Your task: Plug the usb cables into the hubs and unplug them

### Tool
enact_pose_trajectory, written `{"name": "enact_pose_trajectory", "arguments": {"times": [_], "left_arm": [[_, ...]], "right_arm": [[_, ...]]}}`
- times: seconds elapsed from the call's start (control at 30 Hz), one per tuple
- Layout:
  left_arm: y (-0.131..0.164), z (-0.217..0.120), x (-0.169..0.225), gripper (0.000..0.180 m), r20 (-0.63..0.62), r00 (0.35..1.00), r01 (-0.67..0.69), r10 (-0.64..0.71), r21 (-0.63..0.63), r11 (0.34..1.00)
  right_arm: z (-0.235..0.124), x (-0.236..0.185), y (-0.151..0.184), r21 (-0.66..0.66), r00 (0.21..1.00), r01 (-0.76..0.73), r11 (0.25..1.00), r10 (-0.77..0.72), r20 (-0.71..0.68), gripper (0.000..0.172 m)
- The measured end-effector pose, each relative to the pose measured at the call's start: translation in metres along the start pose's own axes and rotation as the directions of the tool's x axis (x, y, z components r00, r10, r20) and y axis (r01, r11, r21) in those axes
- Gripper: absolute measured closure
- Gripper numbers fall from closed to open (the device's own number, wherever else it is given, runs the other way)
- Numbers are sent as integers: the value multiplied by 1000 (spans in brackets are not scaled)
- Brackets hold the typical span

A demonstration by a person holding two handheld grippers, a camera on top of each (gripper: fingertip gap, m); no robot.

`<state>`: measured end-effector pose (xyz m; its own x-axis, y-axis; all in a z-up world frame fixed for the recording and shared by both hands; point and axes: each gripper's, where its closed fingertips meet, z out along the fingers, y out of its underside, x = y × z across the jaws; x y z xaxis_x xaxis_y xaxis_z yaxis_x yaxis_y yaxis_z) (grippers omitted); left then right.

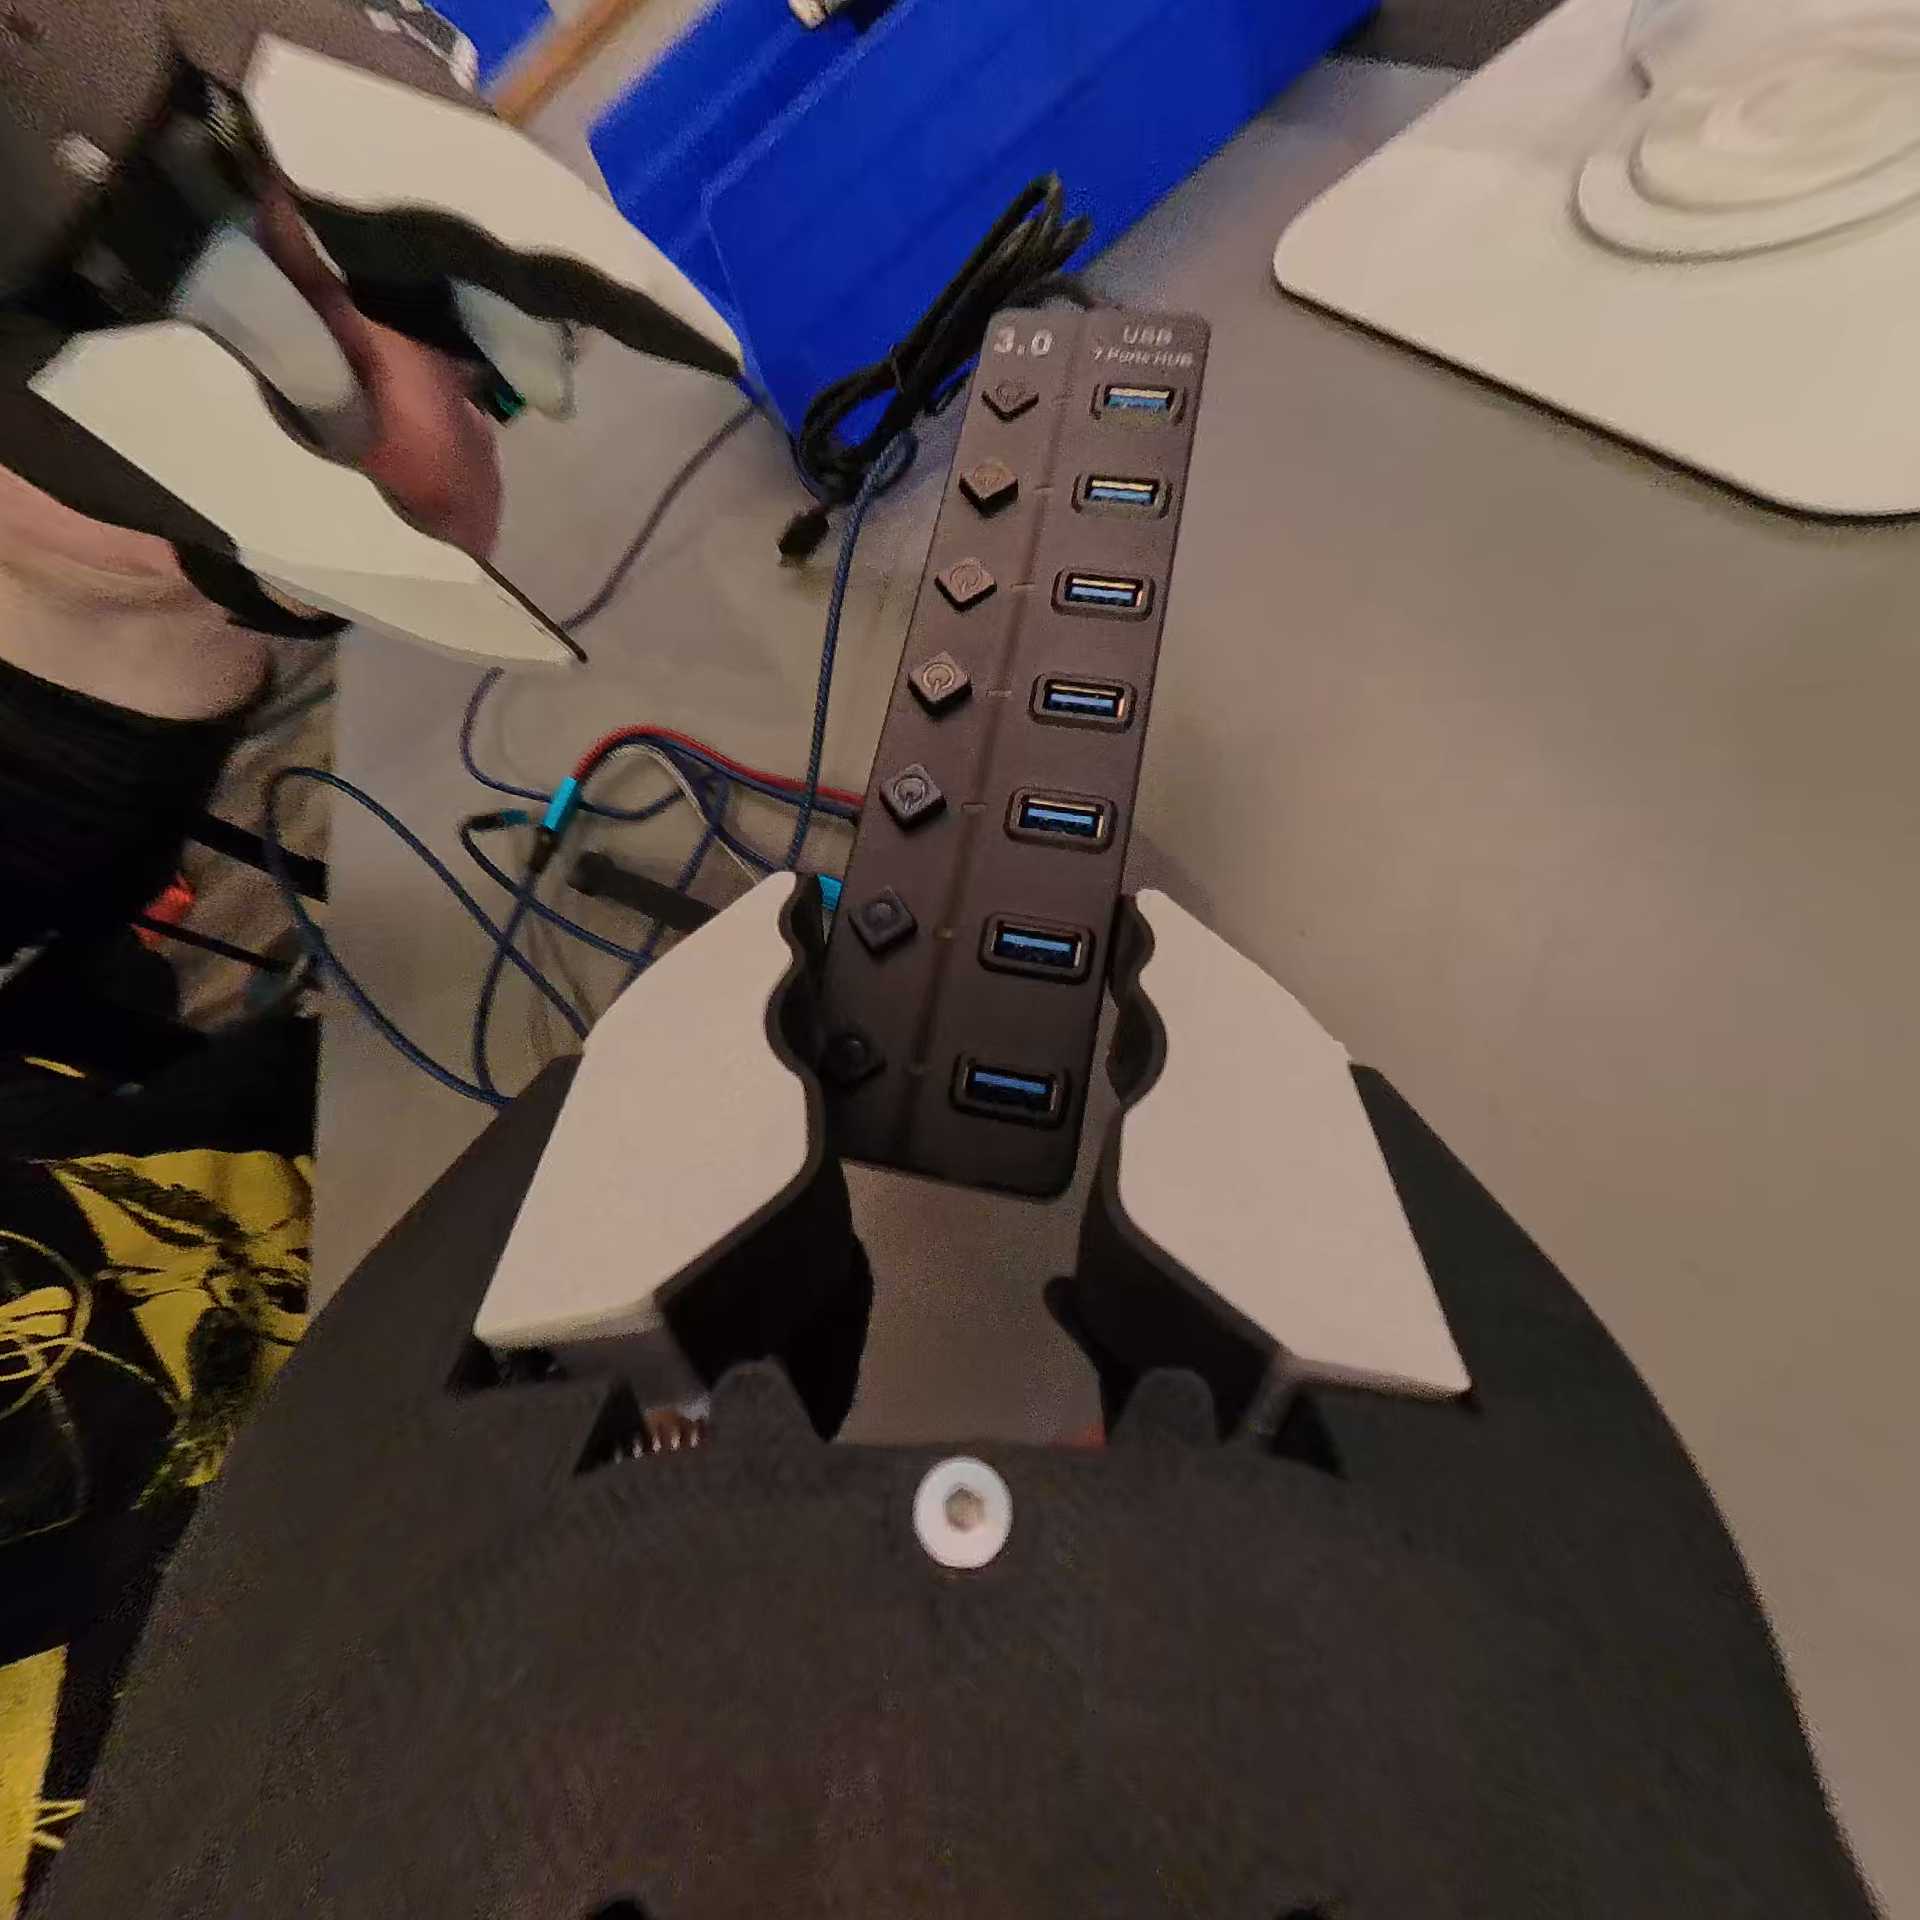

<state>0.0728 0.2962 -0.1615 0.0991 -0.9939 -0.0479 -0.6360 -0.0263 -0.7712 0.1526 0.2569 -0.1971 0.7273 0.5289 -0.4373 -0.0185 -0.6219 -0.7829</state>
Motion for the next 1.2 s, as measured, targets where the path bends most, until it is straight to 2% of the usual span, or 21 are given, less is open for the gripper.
{"name": "enact_pose_trajectory", "arguments": {"times": [0.13, 0.2, 0.23, 0.33, 0.43, 0.5, 0.63, 0.7, 0.8, 0.9, 0.97, 1.03, 1.1, 1.13, 1.17, 1.2], "left_arm": [[-16, -6, 13, 105, -142, 985, 110, -97, 86, 990], [-21, -7, 16, 105, -179, 977, 138, -118, 104, 985], [-20, -6, 17, 105, -189, 974, 146, -125, 100, 984], [-10, -1, 22, 103, -200, 972, 135, -122, 53, 989], [10, 6, 22, 102, -147, 986, 84, -84, -4, 996], [18, 5, 18, 103, -129, 988, 85, -86, -9, 996], [23, -13, -1, 107, -102, 982, 159, -156, 24, 987], [27, -24, -12, 108, -91, 976, 199, -197, 18, 980], [45, -40, -18, 117, -69, 982, 171, -173, -39, 985], [78, -45, -10, 123, -48, 998, 26, -35, -187, 982], [102, -42, -4, 118, -35, 998, -55, 46, -301, 952], [115, -39, 0, 116, -38, 996, -91, 82, -353, 931], [115, -38, -1, 115, -25, 997, -73, 68, -333, 940], [111, -38, -1, 116, -26, 999, -47, 41, -301, 952], [108, -38, 1, 117, -42, 999, -23, 12, -273, 962], [107, -38, 2, 117, -57, 998, -14, -1, -264, 964]], "right_arm": [[-14, -9, -21, 101, 999, -9, 995, 4, 53, 122], [-23, -11, -30, 143, 998, 16, 990, -25, 60, 138], [-27, -12, -34, 157, 996, 7, 987, -21, 83, 172], [-21, 4, -9, -20, 999, 34, 999, -34, 3, 172], [-10, -13, 11, -132, 991, 132, 982, -134, -7, 172], [0, -33, 22, -204, 980, 197, 959, -198, 18, 130], [38, -72, 43, -329, 967, 254, 910, -249, 60, 98], [58, -75, 44, -352, 954, 282, 893, -299, 9, 93], [76, -102, 47, -359, 970, 243, 901, -234, 69, 89], [81, -109, 65, -440, 960, 257, 860, -281, 11, 70], [88, -115, 78, -474, 951, 258, 842, -309, -32, 62], [94, -111, 95, -552, 915, 284, 784, -393, -88, 59], [100, -109, 102, -582, 901, 286, 761, -421, -108, 59], [100, -110, 100, -575, 899, 294, 763, -425, -104, 69], [98, -107, 97, -572, 898, 298, 764, -428, -104, 94], [96, -103, 96, -579, 897, 298, 759, -430, -102, 99]]}}
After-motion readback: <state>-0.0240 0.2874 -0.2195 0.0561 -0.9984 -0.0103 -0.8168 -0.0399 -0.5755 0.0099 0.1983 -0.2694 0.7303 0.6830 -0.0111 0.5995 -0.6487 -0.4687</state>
